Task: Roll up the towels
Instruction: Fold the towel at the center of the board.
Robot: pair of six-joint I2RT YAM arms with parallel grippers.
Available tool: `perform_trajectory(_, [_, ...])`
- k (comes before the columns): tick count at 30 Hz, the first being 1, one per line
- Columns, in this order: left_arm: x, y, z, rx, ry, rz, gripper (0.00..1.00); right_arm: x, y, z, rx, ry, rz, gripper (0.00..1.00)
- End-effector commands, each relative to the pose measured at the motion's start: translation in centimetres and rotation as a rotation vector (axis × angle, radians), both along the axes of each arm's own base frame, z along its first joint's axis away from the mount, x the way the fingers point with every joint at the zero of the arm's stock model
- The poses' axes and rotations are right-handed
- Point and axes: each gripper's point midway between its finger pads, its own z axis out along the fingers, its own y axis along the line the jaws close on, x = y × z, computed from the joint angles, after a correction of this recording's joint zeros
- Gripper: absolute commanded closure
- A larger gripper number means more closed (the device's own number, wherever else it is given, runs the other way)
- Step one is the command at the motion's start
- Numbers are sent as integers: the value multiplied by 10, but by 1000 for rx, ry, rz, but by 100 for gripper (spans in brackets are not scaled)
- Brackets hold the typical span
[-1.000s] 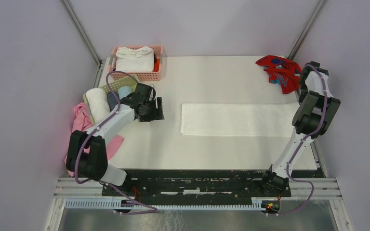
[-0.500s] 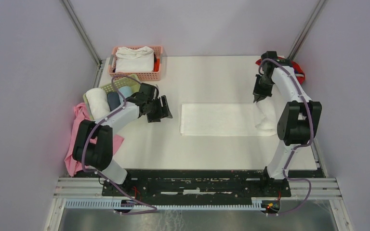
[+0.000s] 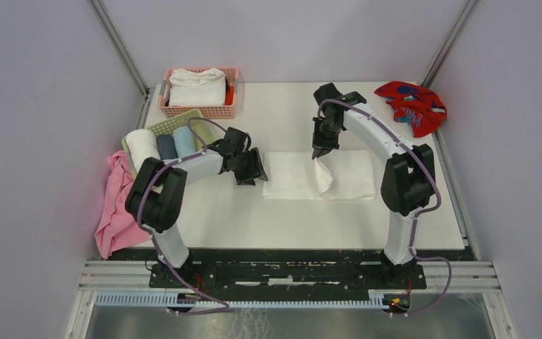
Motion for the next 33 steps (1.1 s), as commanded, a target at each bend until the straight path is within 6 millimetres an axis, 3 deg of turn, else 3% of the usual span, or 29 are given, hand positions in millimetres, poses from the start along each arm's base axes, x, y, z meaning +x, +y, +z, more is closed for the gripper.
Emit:
perform_trajectory(1, [12,-28,8,-73,-19,-10,44,13,30,8,45,-33,-65,100])
perform_trajectory(11, [-1,-35,-7,-67,14,-28,67,22,75,5,91,-61,-85,100])
perform_trajectory(19, [-5,-30,-13,-30,9,-13,69,25,91,13,112,-85,-72,100])
perform_trajectory(33, [-8,-22,-17,38,-10,-4,67,15,139,-21,164,-19,-23,99])
